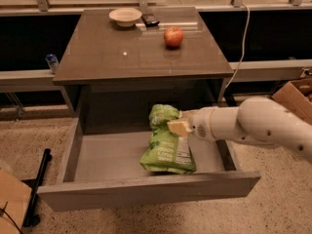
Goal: Pick green rice chip bag from top drawer and place on counter
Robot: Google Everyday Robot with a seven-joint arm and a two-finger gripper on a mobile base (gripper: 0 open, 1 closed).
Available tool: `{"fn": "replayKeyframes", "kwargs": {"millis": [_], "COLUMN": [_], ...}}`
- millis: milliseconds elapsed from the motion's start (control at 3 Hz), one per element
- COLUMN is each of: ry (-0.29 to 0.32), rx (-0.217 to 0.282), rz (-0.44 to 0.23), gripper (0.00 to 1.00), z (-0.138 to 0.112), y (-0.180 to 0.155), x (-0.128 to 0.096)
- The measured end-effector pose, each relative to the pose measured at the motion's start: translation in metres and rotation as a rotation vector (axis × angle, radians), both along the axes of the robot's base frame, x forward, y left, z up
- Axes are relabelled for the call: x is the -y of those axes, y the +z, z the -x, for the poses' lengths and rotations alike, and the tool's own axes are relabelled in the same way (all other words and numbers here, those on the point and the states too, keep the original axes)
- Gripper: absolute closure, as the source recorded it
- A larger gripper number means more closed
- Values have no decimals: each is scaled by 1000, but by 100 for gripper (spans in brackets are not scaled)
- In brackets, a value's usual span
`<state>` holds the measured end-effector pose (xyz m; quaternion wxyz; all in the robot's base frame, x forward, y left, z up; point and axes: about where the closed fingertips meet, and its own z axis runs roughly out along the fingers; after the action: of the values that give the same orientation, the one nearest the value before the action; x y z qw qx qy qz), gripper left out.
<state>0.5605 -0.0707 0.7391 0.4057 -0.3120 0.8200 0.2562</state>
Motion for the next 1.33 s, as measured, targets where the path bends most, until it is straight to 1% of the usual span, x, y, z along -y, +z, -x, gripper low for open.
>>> {"fn": "replayKeyframes", "kwargs": {"millis": [333,667,1000,1333], "ry": [20,-2,-38,-106], "rx": [93,176,232,259], "rz": [96,191,245,248], "gripper": [100,100,100,100], "z": [-1,-31,-88,-149], "y": [76,132,162,181], "x": [34,66,78,79]}}
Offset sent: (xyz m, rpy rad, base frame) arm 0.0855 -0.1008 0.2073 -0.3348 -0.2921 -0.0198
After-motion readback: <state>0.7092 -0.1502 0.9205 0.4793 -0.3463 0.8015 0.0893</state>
